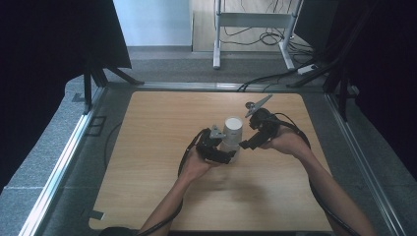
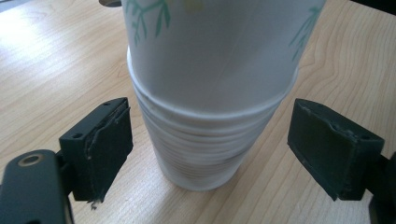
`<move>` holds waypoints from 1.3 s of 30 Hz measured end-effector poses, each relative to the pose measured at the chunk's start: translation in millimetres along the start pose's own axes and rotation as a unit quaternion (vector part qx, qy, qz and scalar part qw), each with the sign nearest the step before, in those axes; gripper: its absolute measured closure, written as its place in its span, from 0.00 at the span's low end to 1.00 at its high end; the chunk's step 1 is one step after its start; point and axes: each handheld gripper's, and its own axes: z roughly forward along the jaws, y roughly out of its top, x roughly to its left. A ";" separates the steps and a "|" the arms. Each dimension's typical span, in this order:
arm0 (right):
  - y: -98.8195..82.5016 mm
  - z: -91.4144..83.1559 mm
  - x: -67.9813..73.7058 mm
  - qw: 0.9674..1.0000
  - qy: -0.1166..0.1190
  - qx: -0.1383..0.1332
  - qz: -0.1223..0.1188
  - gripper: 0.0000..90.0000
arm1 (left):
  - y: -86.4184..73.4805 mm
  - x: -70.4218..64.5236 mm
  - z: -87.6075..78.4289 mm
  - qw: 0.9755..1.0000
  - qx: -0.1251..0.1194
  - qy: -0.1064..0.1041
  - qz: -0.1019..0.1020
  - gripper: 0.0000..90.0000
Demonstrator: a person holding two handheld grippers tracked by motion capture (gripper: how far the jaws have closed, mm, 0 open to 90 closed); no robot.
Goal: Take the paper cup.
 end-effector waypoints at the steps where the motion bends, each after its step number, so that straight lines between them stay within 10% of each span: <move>1: 2.2 0.1 -0.1 1.000 0.002 0.005 -0.001 0.15 | 0.4 0.0 0.1 1.000 -0.003 -0.001 -0.002 0.16; 25: 63.9 0.2 -3.3 0.996 0.005 0.086 -0.034 0.27 | 1.9 1.3 0.4 1.000 -0.023 -0.001 -0.015 0.24; 39: 94.2 7.1 -4.0 0.986 0.010 0.153 -0.070 0.34 | 2.4 -0.1 0.2 1.000 -0.021 0.002 -0.013 0.25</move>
